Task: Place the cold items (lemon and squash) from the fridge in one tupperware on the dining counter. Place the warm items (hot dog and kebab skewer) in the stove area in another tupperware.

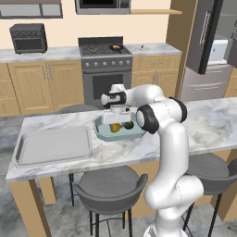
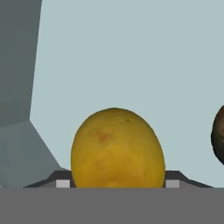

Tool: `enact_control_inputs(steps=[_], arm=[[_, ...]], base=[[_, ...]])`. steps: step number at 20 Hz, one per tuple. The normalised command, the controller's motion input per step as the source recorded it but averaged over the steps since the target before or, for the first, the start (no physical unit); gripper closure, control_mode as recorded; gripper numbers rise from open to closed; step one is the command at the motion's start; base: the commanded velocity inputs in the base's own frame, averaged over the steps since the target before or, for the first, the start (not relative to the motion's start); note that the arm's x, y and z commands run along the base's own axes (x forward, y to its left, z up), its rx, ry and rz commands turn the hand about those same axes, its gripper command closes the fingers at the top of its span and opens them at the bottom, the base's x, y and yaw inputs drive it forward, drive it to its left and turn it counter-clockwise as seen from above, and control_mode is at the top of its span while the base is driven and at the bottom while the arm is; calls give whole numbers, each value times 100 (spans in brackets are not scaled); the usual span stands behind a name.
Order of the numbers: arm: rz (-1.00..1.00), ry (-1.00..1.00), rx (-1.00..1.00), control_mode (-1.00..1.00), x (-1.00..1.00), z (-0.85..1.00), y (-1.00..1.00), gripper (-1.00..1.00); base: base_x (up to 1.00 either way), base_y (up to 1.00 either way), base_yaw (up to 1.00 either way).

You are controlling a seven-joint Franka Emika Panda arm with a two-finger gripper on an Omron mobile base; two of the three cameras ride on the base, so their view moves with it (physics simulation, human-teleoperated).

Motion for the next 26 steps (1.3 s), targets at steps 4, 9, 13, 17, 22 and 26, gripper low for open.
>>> enact_control_inputs(steps=[4, 9, 13, 17, 22, 26], arm=[[0, -4, 0, -100, 0, -12, 0, -100], [0, -1, 0, -100, -13, 8, -2, -100], [-1, -4, 0, -100, -34, 50, -12, -100], [-1, -8, 0, -100, -42, 74, -17, -100], [-2, -9, 0, -100, -54, 80, -32, -100], [-4, -10, 2, -100, -71, 70, -42, -100]], base=[[0, 0, 0], [0, 0, 0], [0, 0, 0], [0, 0, 0], [0, 0, 0], [0, 0, 0]])
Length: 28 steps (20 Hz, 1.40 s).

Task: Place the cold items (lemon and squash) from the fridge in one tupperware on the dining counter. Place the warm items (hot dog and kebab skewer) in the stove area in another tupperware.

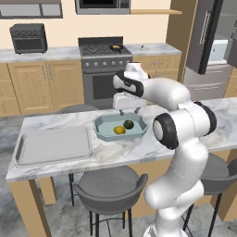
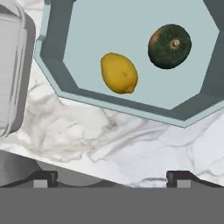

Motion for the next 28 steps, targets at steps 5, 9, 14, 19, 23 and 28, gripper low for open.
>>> enact_control_inputs(steps=[5, 9, 14, 19, 23, 28], arm=[[-5, -6, 5, -100, -80, 66, -43, -100], [-4, -5, 5, -100, -87, 59, -43, -100], [-4, -6, 2, -100, -94, 58, -38, -100], [-3, -3, 0, -100, -99, 51, -22, -100], [-5, -15, 0, -100, -100, 24, -6, -100], [-3, -15, 0, -100, -84, 1, 0, -100]], base=[[0, 0, 0], [0, 0, 0], [0, 0, 0], [0, 0, 0], [0, 0, 0], [0, 0, 0]])
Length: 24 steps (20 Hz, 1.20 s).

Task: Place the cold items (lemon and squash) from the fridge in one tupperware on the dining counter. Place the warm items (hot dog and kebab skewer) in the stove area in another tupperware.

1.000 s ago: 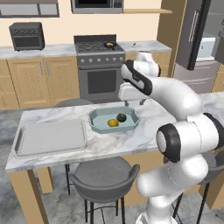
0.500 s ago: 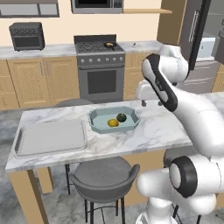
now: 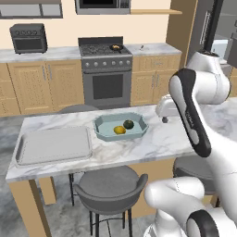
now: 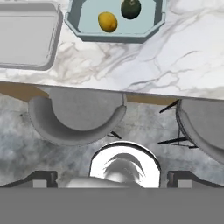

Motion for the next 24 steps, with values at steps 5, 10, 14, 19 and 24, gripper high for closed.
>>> enact_control_inputs(steps=[5, 10, 14, 19, 24], arm=[[2, -1, -14, -100, -34, -9, 19, -100], [4, 8, -7, -100, -19, -9, 15, -100], [0, 0, 0, 100, 0, 0, 0, -100], [0, 0, 0, 100, 0, 0, 0, -100], [0, 0, 0, 100, 0, 0, 0, -100]], base=[[0, 0, 0], [0, 0, 0], [-59, 53, 0], [-52, 97, 0], [-33, 100, 0]])
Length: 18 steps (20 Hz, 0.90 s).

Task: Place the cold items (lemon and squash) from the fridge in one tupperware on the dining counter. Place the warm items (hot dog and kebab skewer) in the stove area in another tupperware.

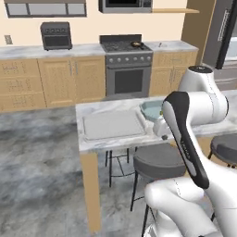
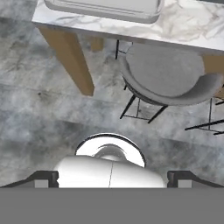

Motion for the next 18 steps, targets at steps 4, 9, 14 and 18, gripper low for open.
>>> enact_control_inputs(steps=[4, 9, 14, 18], arm=[[0, 0, 0, 100, 0, 0, 0, -100], [0, 0, 0, 100, 0, 0, 0, -100], [0, 0, 0, 100, 0, 0, 0, -100], [0, 0, 0, 100, 0, 0, 0, -100]], base=[[-19, 100, 0], [0, 100, -5], [5, 100, -15], [26, 100, -32]])
